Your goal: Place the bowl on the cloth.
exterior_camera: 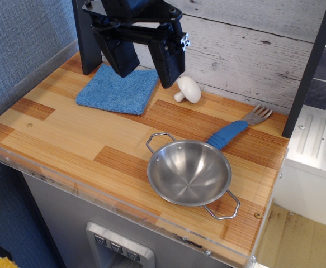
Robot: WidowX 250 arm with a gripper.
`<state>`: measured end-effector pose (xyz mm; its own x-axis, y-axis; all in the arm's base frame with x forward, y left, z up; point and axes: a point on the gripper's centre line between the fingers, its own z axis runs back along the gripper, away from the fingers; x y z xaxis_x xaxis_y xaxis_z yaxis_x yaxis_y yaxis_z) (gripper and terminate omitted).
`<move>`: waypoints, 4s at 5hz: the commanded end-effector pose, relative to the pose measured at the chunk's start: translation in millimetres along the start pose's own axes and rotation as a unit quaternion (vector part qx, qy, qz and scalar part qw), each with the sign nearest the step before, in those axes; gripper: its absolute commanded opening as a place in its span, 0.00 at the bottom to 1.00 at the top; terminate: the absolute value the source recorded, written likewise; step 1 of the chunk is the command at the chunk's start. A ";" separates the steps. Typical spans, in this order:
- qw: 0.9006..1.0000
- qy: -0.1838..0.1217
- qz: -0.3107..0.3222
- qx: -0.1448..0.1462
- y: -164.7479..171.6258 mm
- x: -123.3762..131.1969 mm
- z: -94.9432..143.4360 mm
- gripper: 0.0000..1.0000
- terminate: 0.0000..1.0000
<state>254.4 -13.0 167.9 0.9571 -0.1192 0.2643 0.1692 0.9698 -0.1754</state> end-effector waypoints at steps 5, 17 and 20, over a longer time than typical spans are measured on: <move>0.989 -0.067 0.111 -0.071 32.9 -51.5 -55.5 1.00 0.00; 0.963 -0.119 0.192 -0.147 15.4 -14.4 -86.9 0.00 0.00; 0.938 -0.164 0.296 -0.074 89.9 -9.0 -60.5 0.00 0.00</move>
<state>272.3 65.0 81.8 0.7832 0.5326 0.3209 -0.3321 0.7946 -0.5083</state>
